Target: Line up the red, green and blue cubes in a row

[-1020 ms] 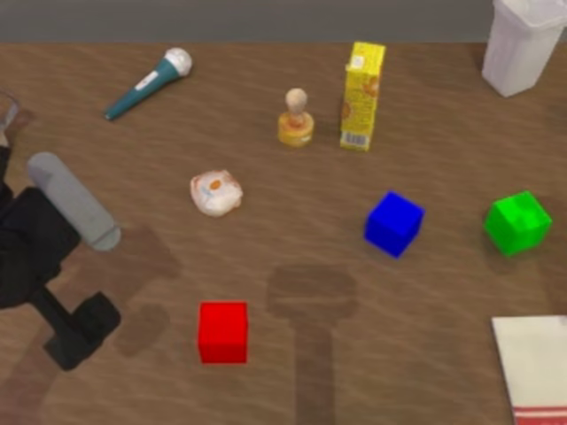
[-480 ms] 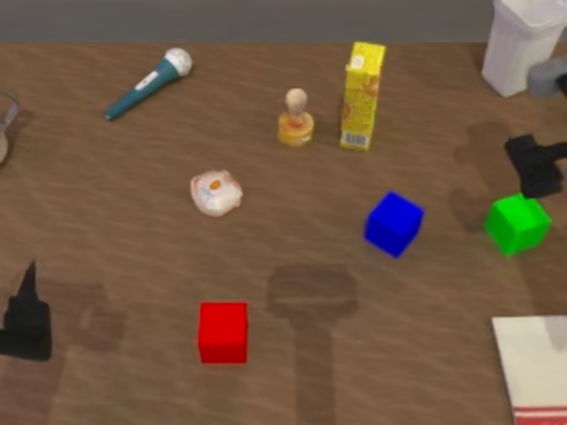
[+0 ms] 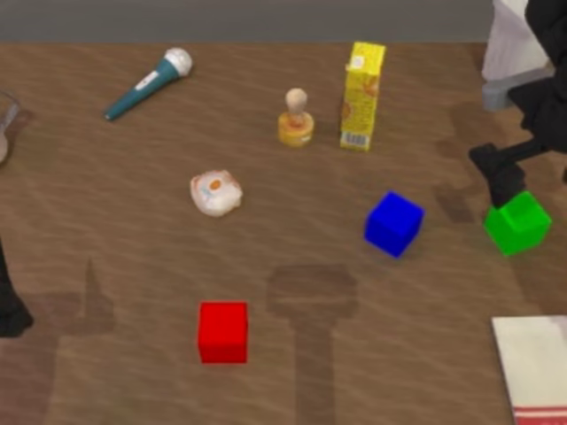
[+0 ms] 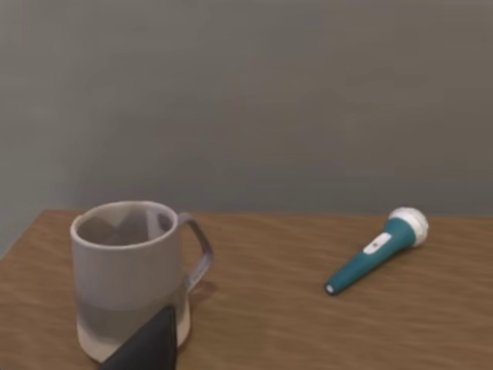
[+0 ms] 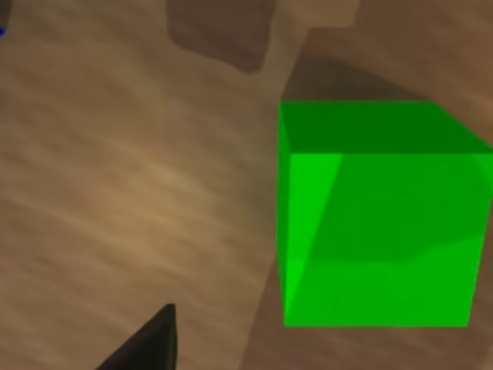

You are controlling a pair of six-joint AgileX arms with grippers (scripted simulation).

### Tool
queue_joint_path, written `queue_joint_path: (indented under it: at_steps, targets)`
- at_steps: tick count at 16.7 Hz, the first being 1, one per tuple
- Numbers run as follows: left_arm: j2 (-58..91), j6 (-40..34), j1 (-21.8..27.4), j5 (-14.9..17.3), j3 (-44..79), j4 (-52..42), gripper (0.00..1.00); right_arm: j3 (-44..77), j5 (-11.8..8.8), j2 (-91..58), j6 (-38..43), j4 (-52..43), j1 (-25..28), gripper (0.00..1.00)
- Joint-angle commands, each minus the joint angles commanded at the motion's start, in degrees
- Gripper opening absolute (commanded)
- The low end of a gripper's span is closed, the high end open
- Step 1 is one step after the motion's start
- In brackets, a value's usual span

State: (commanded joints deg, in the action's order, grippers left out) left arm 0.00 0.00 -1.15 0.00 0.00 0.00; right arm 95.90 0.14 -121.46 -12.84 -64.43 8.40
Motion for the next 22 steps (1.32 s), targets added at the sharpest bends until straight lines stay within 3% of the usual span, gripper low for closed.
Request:
queue_joint_path:
  at_steps: [6,13,18,22]
  targets:
    - [0.0,0.0,0.0,0.0,0.0,0.0,1.0,-0.9,0.0,-0.2,0.0,1.1,-0.2,1.0]
    - [0.0,0.0,0.0,0.0,0.0,0.0,1.0,-8.8,0.0,-5.5,0.1,14.5,0.1,1.0]
    - [0.0,0.0,0.0,0.0,0.0,0.0,1.0,-9.5,0.1,-6.0,0.2,15.5,0.1,1.0]
    - [0.0,0.0,0.0,0.0,0.0,0.0,1.0,-9.5,0.1,-6.0,0.2,15.5,0.1,0.7]
